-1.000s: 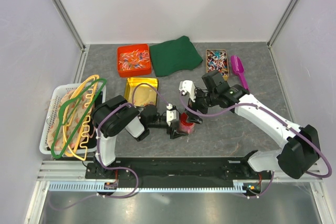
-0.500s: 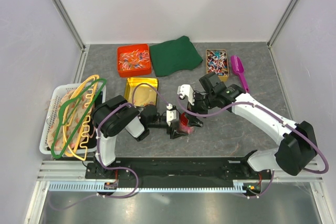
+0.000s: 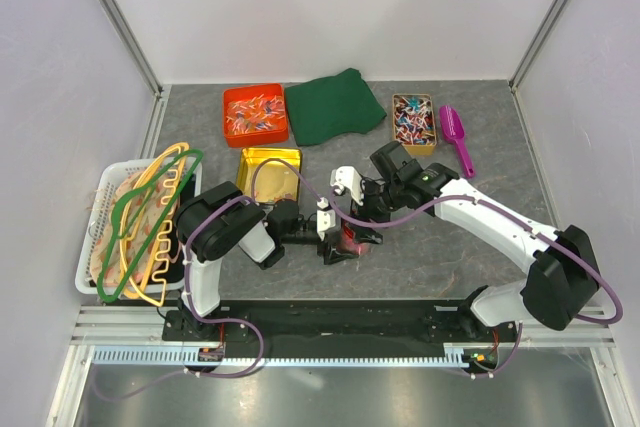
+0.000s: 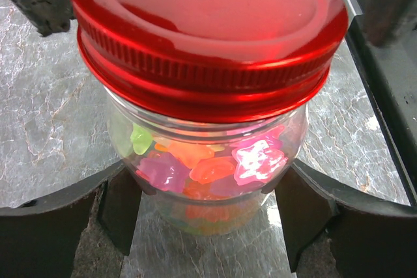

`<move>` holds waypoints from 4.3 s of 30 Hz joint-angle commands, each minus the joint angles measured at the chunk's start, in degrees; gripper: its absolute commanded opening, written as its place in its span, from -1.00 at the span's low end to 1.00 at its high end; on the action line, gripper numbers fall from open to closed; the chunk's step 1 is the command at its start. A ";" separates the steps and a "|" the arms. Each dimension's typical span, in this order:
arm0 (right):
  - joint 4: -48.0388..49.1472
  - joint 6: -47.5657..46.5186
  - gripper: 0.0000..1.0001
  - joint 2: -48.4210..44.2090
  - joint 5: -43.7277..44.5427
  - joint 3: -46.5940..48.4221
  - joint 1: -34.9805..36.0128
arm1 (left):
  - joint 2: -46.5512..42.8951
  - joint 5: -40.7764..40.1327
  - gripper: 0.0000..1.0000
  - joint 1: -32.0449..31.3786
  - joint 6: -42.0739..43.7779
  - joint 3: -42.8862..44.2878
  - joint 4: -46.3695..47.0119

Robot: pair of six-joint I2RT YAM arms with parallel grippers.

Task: Pack the candies
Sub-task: Adjust the bottle lid on the packing bottle.

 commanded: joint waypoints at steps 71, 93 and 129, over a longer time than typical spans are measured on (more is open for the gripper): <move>-7.49 -3.74 0.28 4.87 -1.93 7.39 1.40 | 0.32 0.17 0.61 0.53 1.46 -0.55 5.23; -7.40 -4.35 0.63 4.53 -0.43 5.72 0.44 | 0.23 0.25 0.61 0.53 1.55 -0.81 5.84; 3.23 9.71 -0.03 5.93 -3.95 8.36 -5.54 | 0.23 -0.10 0.61 0.53 1.99 -0.73 5.58</move>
